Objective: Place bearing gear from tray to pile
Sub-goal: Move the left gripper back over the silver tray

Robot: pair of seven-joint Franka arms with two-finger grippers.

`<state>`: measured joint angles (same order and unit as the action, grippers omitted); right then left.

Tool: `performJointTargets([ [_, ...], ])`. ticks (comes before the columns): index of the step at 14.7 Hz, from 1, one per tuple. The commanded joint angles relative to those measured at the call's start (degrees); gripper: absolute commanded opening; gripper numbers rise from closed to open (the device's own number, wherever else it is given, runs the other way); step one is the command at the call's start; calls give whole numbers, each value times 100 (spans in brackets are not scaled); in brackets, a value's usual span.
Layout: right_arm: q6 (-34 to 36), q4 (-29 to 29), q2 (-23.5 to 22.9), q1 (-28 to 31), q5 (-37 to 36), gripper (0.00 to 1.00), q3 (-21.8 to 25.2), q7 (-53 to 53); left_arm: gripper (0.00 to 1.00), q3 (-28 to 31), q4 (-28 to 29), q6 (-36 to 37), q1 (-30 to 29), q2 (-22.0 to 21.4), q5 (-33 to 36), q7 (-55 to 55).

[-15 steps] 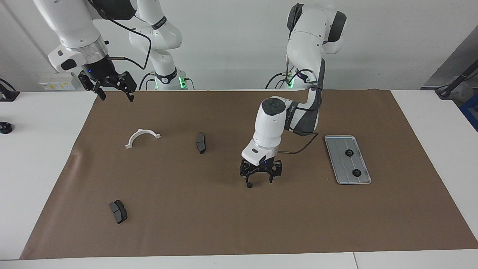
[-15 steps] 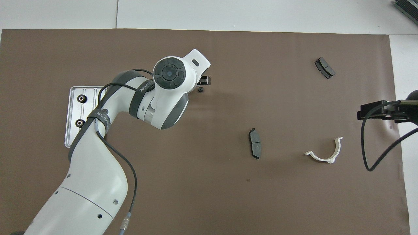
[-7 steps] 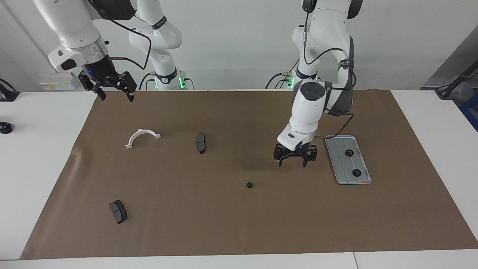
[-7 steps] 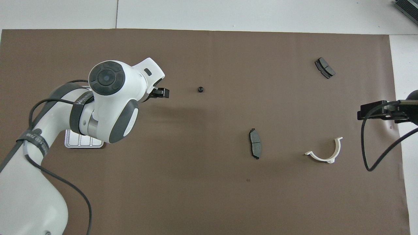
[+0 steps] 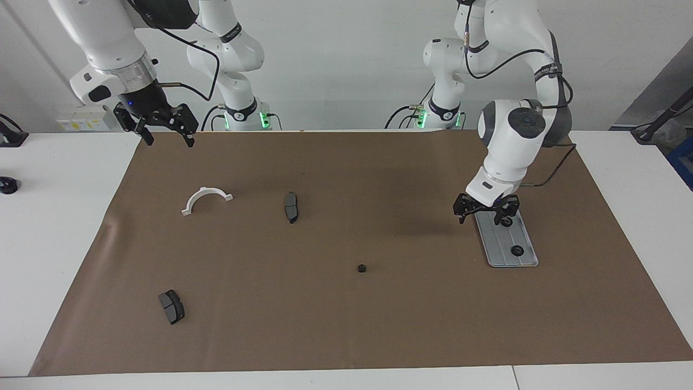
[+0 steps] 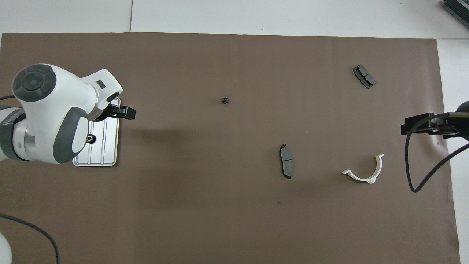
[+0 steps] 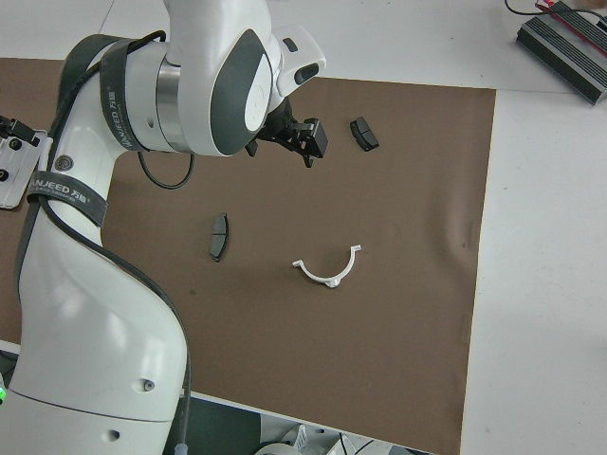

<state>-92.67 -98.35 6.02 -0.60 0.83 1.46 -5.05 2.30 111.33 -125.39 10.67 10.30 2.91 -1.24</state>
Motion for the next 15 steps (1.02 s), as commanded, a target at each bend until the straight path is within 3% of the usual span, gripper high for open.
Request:
performJointTargets([
  [1,39,44,-4,25,-4,100,-40,-31,100,-81,546,-545,-424,-204,-168,343],
  [7,39,35,-13,34,-4,100,-40,-31,100,-89,978,-1057,-979,-151,-482,641],
  [9,-75,87,-4,104,-12,100,-23,-41,100,-81,1101,-1276,-1129,-81,-844,870],
  [12,-372,-8,128,34,-48,100,-31,-23,100,-72,1364,-1470,-1286,-81,-854,1020],
  [15,-1049,-317,50,-245,14,100,-75,-84,87,-63,1514,-1470,-1305,-98,-854,1020],
])
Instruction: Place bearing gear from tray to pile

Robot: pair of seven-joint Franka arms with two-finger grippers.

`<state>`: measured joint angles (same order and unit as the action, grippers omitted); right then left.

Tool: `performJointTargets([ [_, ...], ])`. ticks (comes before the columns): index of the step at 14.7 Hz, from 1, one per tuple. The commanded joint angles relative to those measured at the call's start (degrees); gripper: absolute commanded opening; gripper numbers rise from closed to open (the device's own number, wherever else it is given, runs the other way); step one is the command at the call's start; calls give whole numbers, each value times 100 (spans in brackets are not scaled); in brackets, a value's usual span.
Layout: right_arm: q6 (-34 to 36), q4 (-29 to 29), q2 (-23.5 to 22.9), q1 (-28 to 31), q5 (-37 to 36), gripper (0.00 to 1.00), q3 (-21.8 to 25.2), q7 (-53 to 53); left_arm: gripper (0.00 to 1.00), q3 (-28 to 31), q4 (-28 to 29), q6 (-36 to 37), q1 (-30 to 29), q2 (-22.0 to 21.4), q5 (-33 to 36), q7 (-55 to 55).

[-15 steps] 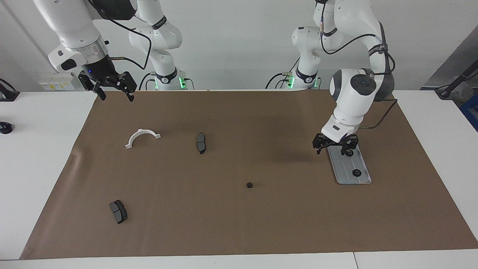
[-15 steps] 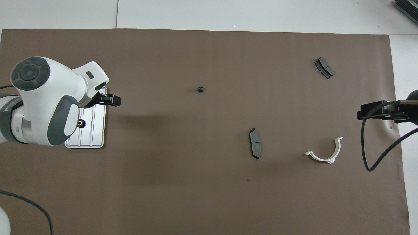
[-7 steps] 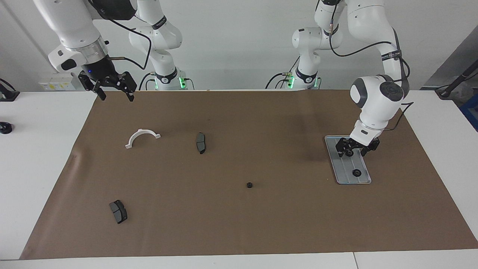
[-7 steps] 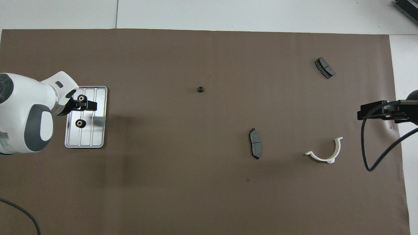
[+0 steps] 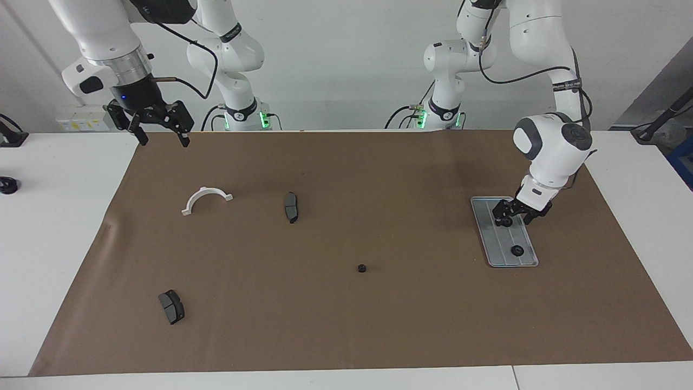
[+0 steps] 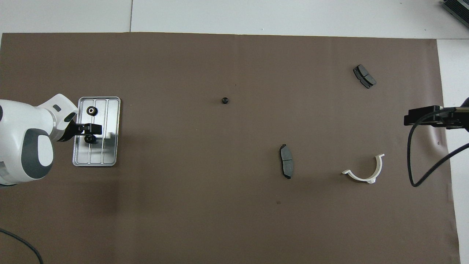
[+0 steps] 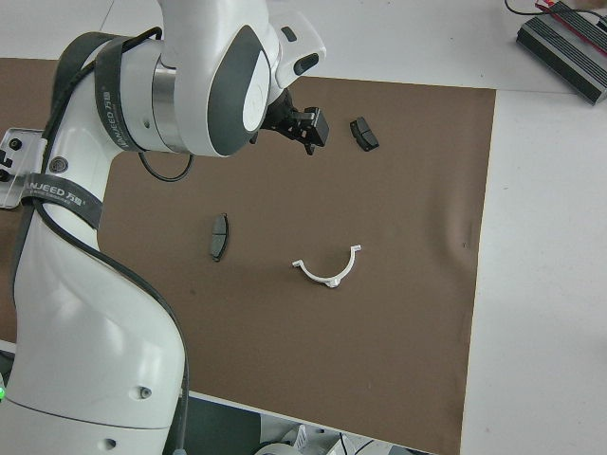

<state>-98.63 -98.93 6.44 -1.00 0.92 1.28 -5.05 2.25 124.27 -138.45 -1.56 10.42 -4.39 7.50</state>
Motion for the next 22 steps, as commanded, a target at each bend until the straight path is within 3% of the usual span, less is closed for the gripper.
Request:
performJointTargets([
  [1,-691,-241,-185,-304,13,100,-57,-93,81,-58,238,-164,-72,-119,-123,146],
  [3,-1183,-171,-563,-462,22,100,-118,-189,75,-58,317,-182,-63,-136,-123,146],
  [5,-1605,232,-1230,-716,40,100,-128,-478,72,-58,361,-156,-72,-145,-123,155],
  [9,-3264,356,-2189,-1498,426,100,-128,-1541,69,-58,432,-138,-81,-163,-123,155],
  [11,-3566,662,-2698,-1666,374,100,-128,-1875,63,-58,423,-103,-81,-163,-123,155],
  [12,-3567,934,-3006,-1797,339,100,-128,-2051,54,-58,405,-103,-81,-163,-123,155],
  [14,-3681,1654,-3734,-2166,286,100,-128,-2298,14,-49,379,-138,-81,-154,-123,269],
  [16,-3934,2086,-4394,-2561,-203,100,-110,-2360,0,-49,335,-103,-107,-154,-123,646],
  [19,-4725,2071,-4871,-2861,-838,100,-128,-2807,0,-49,-103,264,-64,-163,-123,665],
  [22,-5085,1983,-4985,-2975,-997,100,-128,-2756,0,-102,-683,643,59,-145,-114,647],
])
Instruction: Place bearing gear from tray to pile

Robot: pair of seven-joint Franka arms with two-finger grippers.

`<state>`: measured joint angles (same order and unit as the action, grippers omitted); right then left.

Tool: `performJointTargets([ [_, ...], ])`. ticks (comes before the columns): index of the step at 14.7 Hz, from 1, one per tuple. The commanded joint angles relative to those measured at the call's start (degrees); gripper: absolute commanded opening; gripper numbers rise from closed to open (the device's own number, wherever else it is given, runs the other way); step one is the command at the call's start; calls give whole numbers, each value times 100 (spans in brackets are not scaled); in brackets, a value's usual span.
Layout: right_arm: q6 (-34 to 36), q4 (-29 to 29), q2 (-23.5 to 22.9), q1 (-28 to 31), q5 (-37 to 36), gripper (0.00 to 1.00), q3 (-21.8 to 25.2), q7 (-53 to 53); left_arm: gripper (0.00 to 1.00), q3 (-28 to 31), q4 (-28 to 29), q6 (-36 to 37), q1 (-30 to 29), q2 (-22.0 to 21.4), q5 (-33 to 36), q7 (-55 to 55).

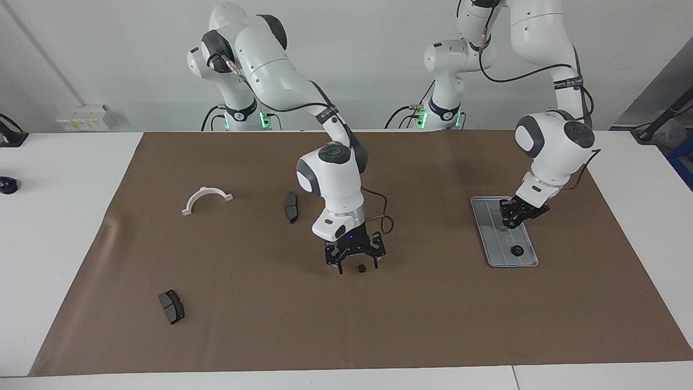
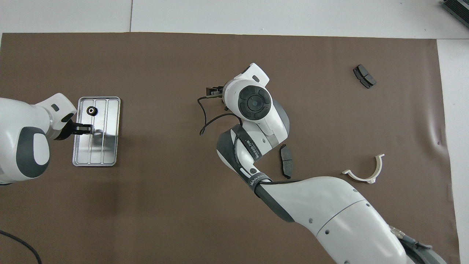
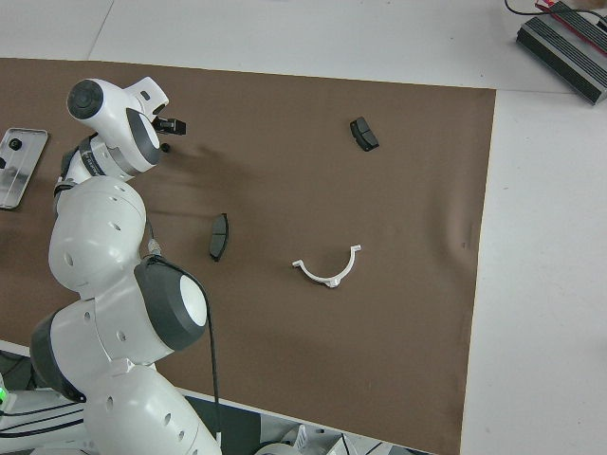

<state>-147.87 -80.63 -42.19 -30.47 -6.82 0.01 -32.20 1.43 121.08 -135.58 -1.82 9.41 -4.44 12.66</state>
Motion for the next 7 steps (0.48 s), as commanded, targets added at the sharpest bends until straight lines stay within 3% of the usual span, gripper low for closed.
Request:
performJointTargets([
  [1,-225,162,-192,-55,-275,100,-1,-23,0,-11,-566,478,233,-1,-110,123],
  [3,-129,14,-141,-55,-416,97,-1,82,0,-11,-935,690,392,70,-75,53],
  [6,-94,-128,-149,-99,-478,58,-1,161,0,-2,-1051,673,743,140,-57,35],
  [7,89,-102,-140,-108,-478,55,-1,161,0,-2,-1060,647,875,140,-57,-9],
])
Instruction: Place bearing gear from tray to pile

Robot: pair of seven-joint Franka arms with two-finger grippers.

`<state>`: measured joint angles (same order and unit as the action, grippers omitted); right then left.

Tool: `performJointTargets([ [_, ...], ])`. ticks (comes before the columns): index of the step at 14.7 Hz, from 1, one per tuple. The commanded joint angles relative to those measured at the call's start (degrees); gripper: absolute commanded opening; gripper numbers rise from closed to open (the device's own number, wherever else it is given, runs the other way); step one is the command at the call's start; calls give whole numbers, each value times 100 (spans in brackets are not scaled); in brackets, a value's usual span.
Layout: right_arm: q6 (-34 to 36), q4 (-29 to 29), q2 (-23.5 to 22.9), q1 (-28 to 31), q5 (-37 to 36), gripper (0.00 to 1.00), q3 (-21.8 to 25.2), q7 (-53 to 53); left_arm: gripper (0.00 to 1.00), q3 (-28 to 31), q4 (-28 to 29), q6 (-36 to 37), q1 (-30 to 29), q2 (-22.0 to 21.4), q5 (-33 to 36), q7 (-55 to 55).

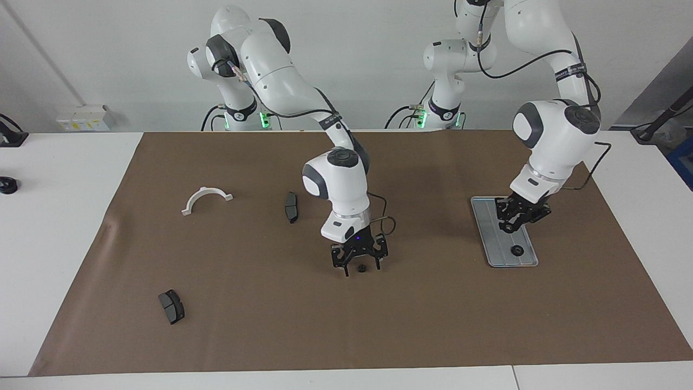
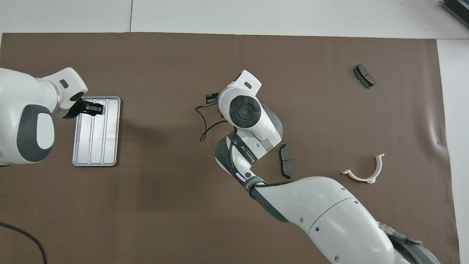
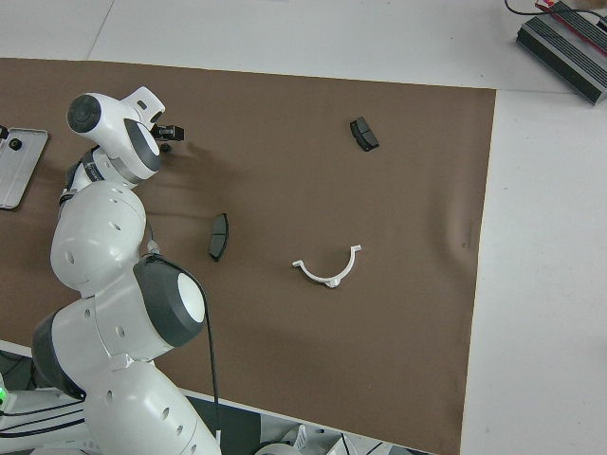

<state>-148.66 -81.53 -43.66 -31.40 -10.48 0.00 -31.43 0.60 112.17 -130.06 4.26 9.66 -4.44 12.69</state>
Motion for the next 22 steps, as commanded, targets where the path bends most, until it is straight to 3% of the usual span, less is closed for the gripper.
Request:
performJointTargets([
  [1,362,40,7,-24,-130,55,0,85,0,81,-169,51,398,124,-57,-151],
  [6,496,41,25,-85,-174,45,0,93,0,81,-353,51,865,203,-57,-986],
  [7,505,32,33,-85,-174,38,0,93,0,81,-432,51,935,246,-57,-1057],
  [8,505,41,42,-86,-174,24,0,93,0,81,-502,51,997,299,-57,-1092],
  [9,496,50,42,-86,-174,0,0,85,0,81,-564,51,1041,369,-66,-1128],
  [15,863,85,305,20,-139,0,17,93,0,81,-1039,7,1488,861,-75,-1734],
  [18,1531,-125,884,510,-147,0,26,259,0,116,-1486,-28,1936,1362,-48,-2320],
  [22,2191,-827,1851,1398,62,0,8,1163,0,116,-1592,-581,2447,1696,-48,-3086],
])
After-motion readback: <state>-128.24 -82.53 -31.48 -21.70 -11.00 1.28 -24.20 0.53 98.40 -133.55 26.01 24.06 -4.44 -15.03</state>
